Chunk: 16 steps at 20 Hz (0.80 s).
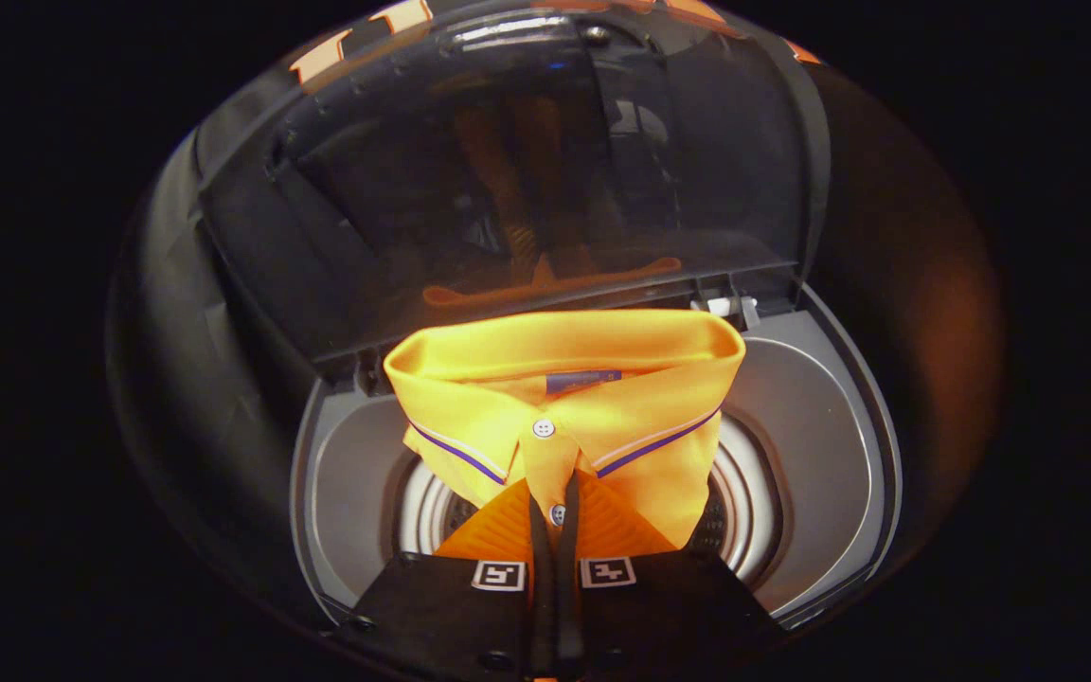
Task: Put the clothes into the washing machine and then close the washing machine lid.
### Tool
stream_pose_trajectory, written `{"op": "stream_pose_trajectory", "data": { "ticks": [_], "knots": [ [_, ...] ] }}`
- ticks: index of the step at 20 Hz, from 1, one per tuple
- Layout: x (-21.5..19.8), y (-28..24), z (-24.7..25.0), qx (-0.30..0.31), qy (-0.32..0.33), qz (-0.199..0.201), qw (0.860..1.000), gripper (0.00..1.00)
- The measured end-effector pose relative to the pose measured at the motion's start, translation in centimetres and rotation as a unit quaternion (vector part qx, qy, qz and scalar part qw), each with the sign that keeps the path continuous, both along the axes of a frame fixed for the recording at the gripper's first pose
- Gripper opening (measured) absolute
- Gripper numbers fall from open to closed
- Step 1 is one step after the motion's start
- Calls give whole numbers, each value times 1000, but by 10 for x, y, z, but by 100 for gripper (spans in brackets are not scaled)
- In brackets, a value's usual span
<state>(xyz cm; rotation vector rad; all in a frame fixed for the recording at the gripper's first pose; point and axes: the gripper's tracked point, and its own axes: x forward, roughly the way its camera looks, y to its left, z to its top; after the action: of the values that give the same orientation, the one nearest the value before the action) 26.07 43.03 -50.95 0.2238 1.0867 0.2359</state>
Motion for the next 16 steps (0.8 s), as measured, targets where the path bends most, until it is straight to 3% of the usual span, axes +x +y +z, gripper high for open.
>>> {"op": "stream_pose_trajectory", "data": {
  "ticks": [6,13,14,16],
  "knots": [
    [-6,8,-29,-40,72,28,996,8],
    [-2,4,-28,-21,77,4,997,8],
    [-6,5,-30,-21,85,9,996,12],
    [-17,2,-34,-26,104,20,994,41]
  ]
}}
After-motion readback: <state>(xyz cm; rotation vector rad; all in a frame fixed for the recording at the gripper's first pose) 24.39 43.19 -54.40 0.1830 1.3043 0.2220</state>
